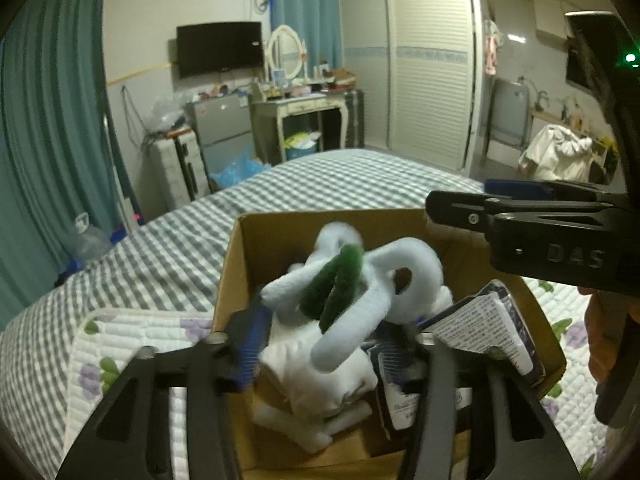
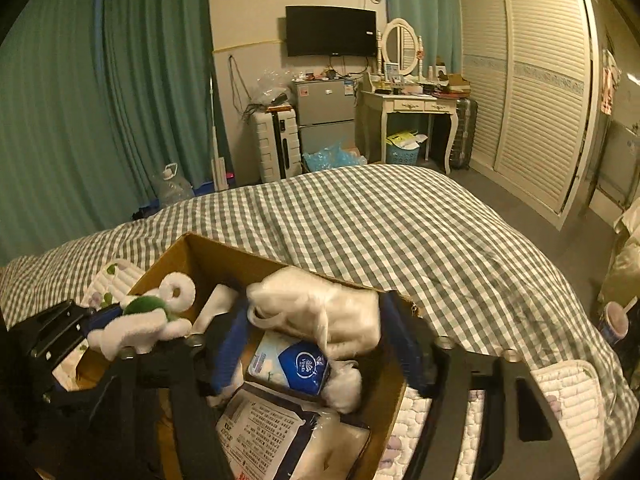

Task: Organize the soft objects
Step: 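Place the socks and pipe-cleaner toy into the box and release both, then grasp the cream scrunchie with the left gripper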

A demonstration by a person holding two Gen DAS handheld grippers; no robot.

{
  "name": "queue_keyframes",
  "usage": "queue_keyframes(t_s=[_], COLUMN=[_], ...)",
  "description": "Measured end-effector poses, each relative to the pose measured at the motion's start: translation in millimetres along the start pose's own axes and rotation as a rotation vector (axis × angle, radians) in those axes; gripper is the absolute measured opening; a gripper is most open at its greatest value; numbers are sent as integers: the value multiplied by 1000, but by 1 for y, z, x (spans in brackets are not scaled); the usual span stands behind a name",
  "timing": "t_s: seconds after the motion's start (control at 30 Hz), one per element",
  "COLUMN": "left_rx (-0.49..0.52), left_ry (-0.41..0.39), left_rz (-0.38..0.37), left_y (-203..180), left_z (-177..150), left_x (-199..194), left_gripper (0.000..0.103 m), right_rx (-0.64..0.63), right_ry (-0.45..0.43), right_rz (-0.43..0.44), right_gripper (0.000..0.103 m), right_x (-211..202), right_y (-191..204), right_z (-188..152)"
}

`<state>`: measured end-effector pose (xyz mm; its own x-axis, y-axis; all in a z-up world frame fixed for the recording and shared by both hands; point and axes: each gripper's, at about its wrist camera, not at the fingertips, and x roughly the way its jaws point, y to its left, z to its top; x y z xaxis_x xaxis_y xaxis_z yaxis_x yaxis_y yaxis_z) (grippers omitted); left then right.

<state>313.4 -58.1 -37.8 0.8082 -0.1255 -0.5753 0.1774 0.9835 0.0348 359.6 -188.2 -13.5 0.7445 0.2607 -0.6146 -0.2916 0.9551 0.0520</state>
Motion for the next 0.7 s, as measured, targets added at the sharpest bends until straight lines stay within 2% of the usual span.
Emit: queue_keyframes(t_s=[0.03,0.07,0.2,0.27,0.4,0.43,0.47,0.7], left_rx=[-6,-11,-11,-12,-16,-18,-22,-20], left_ry=[-1,-10,-41,-75,-149,-169,-197,-324], left_rz=[5,7,19,22,27,28,33,32], left_y=[-1,0,0,0,6,7,8,25], left_z=[1,3,14,25,46,51,56,63], left_x=[-4,-7,-39,-68,-130,-147,-167,-279], left_gripper=[77,80,80,80,82,89,91,92], right_rx=[4,4,3,-11,-41,-50,-58,-96], right_ry=[-8,-13,-38,-57,-118,-137,-155,-253], right_rz=[-4,-12,-21,-34,-55,-61,-67,-97], right_gripper=[74,74,74,74,74,74,75,87], right_x=[-3,-8,-41,-67,-132,-151,-172,-289], right_y=[0,3,8,13,27,32,39,80], right_z=[0,0,6,14,34,38,43,48])
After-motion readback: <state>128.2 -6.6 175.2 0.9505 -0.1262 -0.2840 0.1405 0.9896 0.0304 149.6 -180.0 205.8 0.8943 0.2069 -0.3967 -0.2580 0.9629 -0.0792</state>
